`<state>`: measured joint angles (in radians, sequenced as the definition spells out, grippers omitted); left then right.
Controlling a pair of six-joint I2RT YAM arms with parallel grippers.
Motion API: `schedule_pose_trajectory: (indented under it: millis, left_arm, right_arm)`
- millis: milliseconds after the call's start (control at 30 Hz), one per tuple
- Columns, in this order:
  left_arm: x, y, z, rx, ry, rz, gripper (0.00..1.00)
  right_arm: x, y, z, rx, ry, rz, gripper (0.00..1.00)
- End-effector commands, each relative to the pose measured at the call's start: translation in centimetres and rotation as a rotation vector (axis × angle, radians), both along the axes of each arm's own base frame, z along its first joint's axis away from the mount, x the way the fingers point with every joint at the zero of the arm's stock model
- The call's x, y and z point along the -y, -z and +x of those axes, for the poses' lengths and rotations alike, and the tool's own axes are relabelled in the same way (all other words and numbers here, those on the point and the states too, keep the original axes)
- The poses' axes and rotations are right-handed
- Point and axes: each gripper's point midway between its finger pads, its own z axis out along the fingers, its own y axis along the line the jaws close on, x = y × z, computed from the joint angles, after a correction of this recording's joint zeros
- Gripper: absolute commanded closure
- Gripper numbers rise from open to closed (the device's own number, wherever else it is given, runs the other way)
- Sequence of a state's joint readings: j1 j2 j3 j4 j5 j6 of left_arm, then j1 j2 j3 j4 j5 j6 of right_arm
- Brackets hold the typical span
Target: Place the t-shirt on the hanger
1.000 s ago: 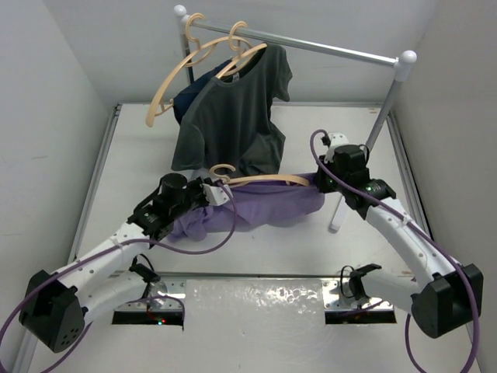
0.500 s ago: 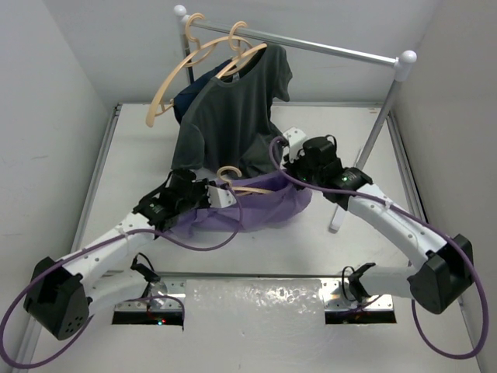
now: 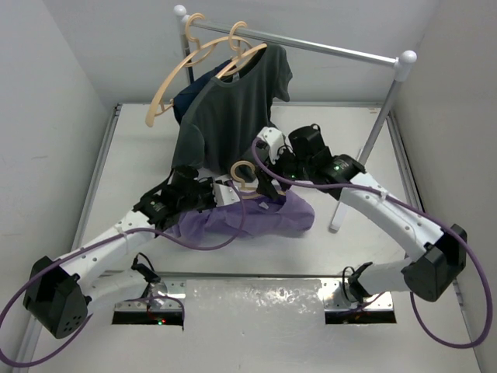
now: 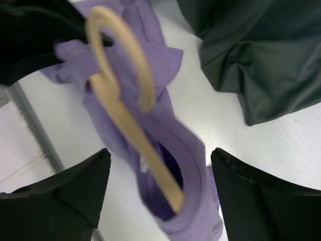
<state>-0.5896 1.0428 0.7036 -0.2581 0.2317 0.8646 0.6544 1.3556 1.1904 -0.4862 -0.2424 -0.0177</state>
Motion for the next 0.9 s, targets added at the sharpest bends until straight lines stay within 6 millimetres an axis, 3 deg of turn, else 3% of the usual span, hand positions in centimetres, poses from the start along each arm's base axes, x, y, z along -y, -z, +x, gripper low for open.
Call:
schedule_pose_trajectory:
  millis: [0, 100, 167, 267, 400, 433, 533, 633, 667, 700, 767, 867]
  left_arm:
    - [1.1, -2.5, 0.7, 0.066, 0.004, -0.087, 1.00]
    - [1.3, -2.7, 0.4, 0.077, 0.031, -0.091, 1.00]
    - [1.4, -3.2, 0.5, 0.095, 0.033, -0.100, 1.00]
    - [1.5, -4.2, 0.2, 0.129, 0.057, -0.116, 1.00]
    - [1.8, -5.0, -0.2, 0.131, 0.070, -0.143, 1.00]
    - [1.9, -5.2, -0.3, 0.129, 0.073, -0.151, 1.00]
    - [2.1, -5.9, -0.5, 0.137, 0.081, -0.177, 1.00]
    - [2.3, -6.4, -1.0, 0.138, 0.102, -0.194, 1.00]
    - [2.4, -6.8, -1.1, 0.141, 0.107, -0.204, 1.00]
    - [2.3, -6.9, -1.2, 0.141, 0.110, -0.208, 1.00]
    - [2.4, -7.0, -1.6, 0.130, 0.128, -0.220, 1.00]
    - [2.1, -7.0, -1.8, 0.108, 0.136, -0.229, 1.00]
  right_arm:
    - [0.7, -3.7, -2.2, 0.067, -0.129, -0.004, 0.19]
    - [0.5, -4.4, -4.4, 0.109, -0.275, 0.015, 0.21]
    - [0.1, -3.5, -5.6, 0.082, -0.351, 0.030, 0.23]
    - [-0.6, -1.0, -4.7, 0.039, -0.325, 0.025, 0.23]
    - [-2.6, -0.7, -3.2, 0.025, -0.348, 0.049, 0.22]
    - [-3.1, 0.5, -2.9, -0.006, -0.347, 0.031, 0.22]
    - [-3.9, 1.5, -2.4, -0.039, -0.344, 0.022, 0.24]
    - [-4.6, 2.1, -1.3, -0.044, -0.289, 0.053, 0.44]
    - [-4.9, 1.8, -0.7, -0.020, -0.271, 0.068, 0.55]
    - [-4.8, 1.5, -0.7, -0.023, -0.250, 0.082, 0.76]
    - [-4.6, 0.9, -0.7, -0.002, -0.236, 0.094, 0.95]
    - [-3.6, -0.3, -1.6, 0.047, -0.237, 0.104, 1.00]
